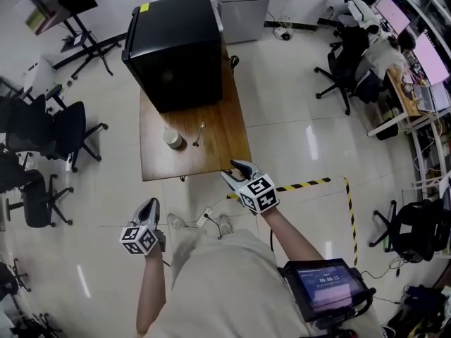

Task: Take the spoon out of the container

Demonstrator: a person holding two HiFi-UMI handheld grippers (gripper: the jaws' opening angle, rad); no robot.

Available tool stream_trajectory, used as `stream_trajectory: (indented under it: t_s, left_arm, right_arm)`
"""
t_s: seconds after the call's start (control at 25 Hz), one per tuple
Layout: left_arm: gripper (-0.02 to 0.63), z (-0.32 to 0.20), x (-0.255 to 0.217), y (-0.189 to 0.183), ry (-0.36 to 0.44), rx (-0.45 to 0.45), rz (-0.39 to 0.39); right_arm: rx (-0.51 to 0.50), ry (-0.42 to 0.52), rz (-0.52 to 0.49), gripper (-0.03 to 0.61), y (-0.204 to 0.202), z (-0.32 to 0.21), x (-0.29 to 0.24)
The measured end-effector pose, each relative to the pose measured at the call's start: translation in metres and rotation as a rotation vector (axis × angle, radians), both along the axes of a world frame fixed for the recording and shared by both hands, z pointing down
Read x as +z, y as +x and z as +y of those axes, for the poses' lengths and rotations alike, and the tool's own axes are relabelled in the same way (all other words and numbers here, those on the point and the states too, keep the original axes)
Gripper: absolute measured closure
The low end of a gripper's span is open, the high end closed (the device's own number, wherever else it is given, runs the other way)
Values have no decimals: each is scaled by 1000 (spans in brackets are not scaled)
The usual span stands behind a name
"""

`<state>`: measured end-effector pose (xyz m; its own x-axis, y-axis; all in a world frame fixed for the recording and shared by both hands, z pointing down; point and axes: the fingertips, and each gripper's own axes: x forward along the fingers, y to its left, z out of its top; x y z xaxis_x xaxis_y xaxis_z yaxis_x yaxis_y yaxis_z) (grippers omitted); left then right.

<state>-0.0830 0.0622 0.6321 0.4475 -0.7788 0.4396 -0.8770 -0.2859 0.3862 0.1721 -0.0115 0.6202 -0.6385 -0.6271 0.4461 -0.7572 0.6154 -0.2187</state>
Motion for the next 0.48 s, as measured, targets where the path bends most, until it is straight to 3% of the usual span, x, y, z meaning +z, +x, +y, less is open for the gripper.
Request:
stream_trajectory:
  t_s: [0.2,0.48]
  left_arm:
    - [614,18,5,-5,-1,-10,14]
    - [614,22,15,-48,-21,-34,17]
  right_arm:
    - [32,-26,14,397,16,26,16]
    - [65,-40,80,399,8,44,26]
